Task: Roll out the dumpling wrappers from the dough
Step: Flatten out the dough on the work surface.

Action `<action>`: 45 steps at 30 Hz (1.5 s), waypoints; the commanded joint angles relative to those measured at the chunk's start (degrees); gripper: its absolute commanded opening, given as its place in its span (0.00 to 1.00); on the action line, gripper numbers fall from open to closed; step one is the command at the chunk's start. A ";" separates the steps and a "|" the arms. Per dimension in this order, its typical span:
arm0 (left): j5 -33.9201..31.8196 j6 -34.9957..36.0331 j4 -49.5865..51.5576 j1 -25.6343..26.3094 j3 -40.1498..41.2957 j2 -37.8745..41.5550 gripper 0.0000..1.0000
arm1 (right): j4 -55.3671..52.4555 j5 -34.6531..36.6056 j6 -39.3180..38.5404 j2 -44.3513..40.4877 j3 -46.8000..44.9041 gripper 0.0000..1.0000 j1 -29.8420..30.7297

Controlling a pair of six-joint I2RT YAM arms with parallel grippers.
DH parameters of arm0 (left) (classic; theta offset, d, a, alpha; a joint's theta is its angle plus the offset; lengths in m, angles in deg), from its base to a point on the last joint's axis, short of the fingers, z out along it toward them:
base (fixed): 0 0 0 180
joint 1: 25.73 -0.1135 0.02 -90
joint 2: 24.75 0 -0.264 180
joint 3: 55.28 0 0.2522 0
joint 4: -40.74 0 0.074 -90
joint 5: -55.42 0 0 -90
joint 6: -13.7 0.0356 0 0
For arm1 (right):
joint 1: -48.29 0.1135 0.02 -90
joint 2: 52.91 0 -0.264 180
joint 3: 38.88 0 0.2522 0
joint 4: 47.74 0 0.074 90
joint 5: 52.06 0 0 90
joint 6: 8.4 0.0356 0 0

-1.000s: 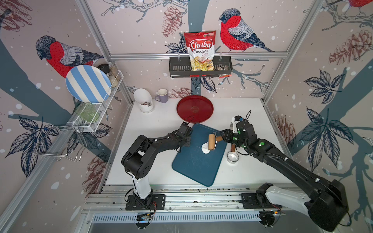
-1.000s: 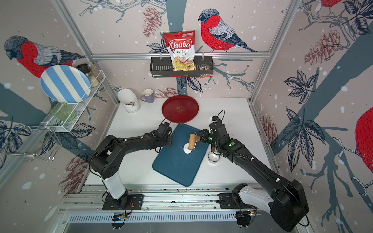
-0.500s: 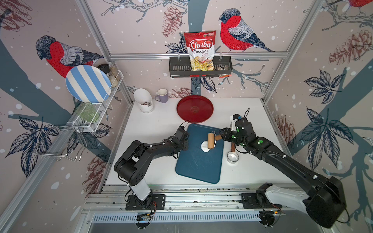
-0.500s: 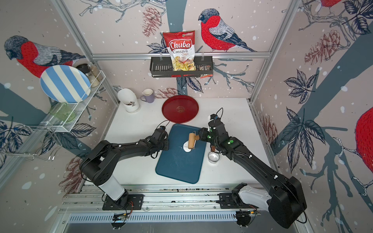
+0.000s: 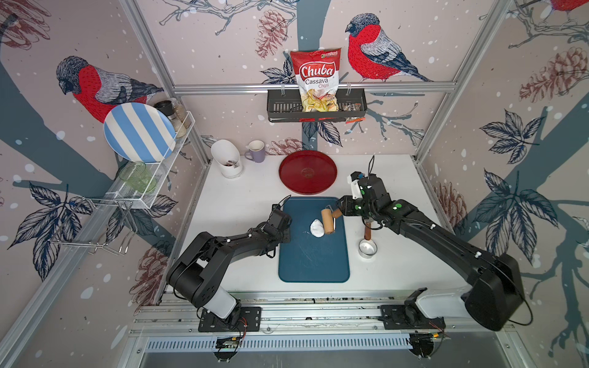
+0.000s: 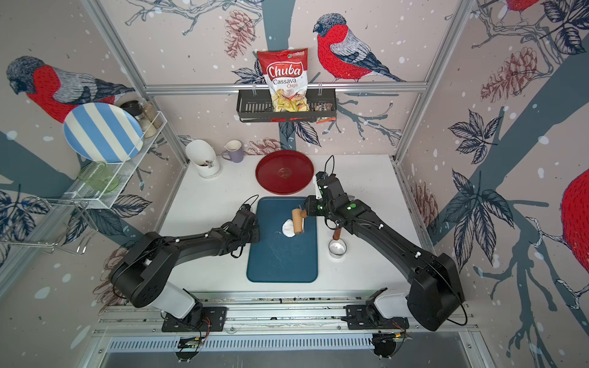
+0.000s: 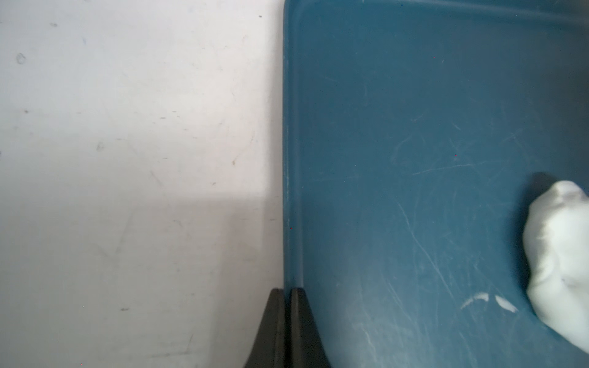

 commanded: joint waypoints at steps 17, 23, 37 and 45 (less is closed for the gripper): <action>-1.70 0.63 3.04 -0.26 1.67 0.40 0.00 | -5.95 3.69 -3.15 13.82 12.19 0.00 3.50; -1.62 0.79 2.70 -0.27 1.78 0.23 0.00 | -6.38 3.16 -2.99 15.31 13.22 0.00 3.70; -1.70 0.81 2.42 -0.34 1.82 0.29 0.00 | -9.01 4.48 -1.67 17.59 13.27 0.00 3.87; -1.70 0.92 2.40 -0.52 1.61 0.33 0.00 | -11.70 5.09 -1.52 19.32 12.96 0.00 3.86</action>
